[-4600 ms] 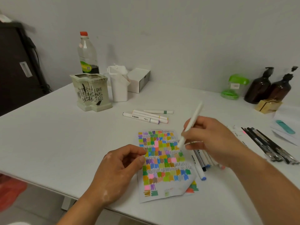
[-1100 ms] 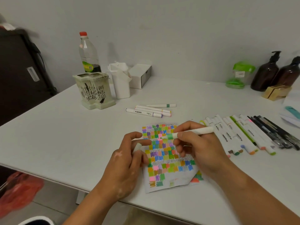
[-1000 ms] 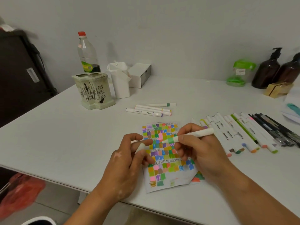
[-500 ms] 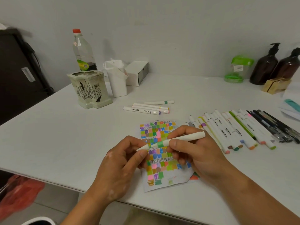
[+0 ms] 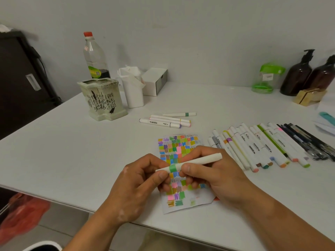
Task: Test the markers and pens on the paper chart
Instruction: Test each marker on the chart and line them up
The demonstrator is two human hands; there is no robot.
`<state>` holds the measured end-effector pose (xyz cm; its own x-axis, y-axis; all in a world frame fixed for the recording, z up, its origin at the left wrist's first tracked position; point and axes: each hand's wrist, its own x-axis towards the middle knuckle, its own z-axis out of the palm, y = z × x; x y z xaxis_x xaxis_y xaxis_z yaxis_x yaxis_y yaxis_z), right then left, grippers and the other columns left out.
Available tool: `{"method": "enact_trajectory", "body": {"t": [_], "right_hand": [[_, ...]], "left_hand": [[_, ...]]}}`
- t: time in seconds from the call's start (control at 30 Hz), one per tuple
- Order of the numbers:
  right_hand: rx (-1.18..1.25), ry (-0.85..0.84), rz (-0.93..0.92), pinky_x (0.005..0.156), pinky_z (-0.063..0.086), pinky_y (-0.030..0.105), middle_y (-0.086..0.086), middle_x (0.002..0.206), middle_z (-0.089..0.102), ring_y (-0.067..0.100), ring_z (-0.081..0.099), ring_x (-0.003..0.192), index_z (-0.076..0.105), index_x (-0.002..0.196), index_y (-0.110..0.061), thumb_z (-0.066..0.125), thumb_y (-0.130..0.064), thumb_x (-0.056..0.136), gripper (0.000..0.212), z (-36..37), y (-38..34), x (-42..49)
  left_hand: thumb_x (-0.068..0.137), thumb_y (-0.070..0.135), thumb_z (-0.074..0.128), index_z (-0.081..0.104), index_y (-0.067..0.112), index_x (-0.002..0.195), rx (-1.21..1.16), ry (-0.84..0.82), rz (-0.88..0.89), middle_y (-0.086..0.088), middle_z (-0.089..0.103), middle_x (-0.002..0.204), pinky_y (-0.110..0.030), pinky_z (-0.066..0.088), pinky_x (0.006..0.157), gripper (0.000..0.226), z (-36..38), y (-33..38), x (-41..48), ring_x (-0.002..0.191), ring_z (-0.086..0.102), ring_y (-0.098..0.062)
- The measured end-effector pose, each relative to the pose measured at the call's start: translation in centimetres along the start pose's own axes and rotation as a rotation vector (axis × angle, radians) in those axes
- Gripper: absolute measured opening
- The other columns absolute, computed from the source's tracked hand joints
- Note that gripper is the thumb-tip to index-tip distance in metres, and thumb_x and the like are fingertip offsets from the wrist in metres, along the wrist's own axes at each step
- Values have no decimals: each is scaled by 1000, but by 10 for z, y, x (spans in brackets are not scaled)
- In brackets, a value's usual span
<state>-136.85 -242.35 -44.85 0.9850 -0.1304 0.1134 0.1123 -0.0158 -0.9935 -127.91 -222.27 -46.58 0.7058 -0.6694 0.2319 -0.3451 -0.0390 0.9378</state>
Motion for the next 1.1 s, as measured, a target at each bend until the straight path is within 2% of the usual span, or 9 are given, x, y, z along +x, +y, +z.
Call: {"method": "enact_trajectory", "body": {"t": [0.1,0.2,0.33,0.47,0.6,0.73,0.93,1.03,1.1], "right_hand": [[-24,-14,2,55,53,28,5,71,68,19,63,63,77,88,-18,79,-32,76,18,-7,-2,-1],[-12,-78,74,58,53,28,0,78,71,16,63,68,79,94,-15,74,-37,79,27,-20,-13,-5],[-547,-51,102,60,56,32,-6,76,75,10,66,66,76,95,-30,83,-39,80,19,-18,-24,-9],[-844,-26,80,56,48,16,-19,80,69,-2,60,65,73,97,-37,76,-47,80,20,-1,-27,-18],[-964,250,122,54,43,13,-13,72,65,-2,59,67,70,80,-36,72,-41,79,6,-34,-29,-18],[-1131,556,274,55,42,18,-13,72,65,1,60,65,71,82,-29,71,-31,85,4,-97,-30,-7],[-1276,558,420,49,46,18,-9,68,69,5,63,61,74,76,-22,70,-32,87,15,-127,-18,5],[-1358,595,409,61,56,28,-6,77,71,13,64,69,75,86,-25,68,-43,87,20,-125,-22,13],[-1354,577,313,70,56,31,-8,85,69,13,63,76,72,90,-32,67,-45,87,14,-117,-27,25]], "left_hand": [[88,43,63,69,35,96,46,10,-10,0,73,80,-26,59,71,13,2,-1,2,79,72,-21],[78,45,65,72,40,94,-4,81,-38,5,75,84,-16,56,68,18,1,-2,3,84,73,-14],[76,40,67,74,41,95,-15,94,-49,8,76,90,-16,56,67,19,1,-5,4,86,73,-12],[75,40,70,72,43,101,33,106,-59,7,74,89,-17,57,69,27,3,-8,5,86,73,-15],[75,42,70,72,42,101,92,132,-73,7,74,92,-15,57,68,26,3,-12,4,92,71,-10],[73,44,69,72,38,99,136,141,-113,17,73,91,-10,54,61,27,7,-11,5,92,70,-2],[71,46,67,72,35,98,142,176,-140,19,74,90,-12,54,59,30,8,-7,7,88,71,-3],[71,47,66,72,33,95,128,193,-129,16,74,88,-9,52,58,28,9,-5,8,83,71,-4],[72,46,65,72,31,93,121,201,-135,15,74,86,-9,51,57,27,10,-5,8,82,71,-3]]}}
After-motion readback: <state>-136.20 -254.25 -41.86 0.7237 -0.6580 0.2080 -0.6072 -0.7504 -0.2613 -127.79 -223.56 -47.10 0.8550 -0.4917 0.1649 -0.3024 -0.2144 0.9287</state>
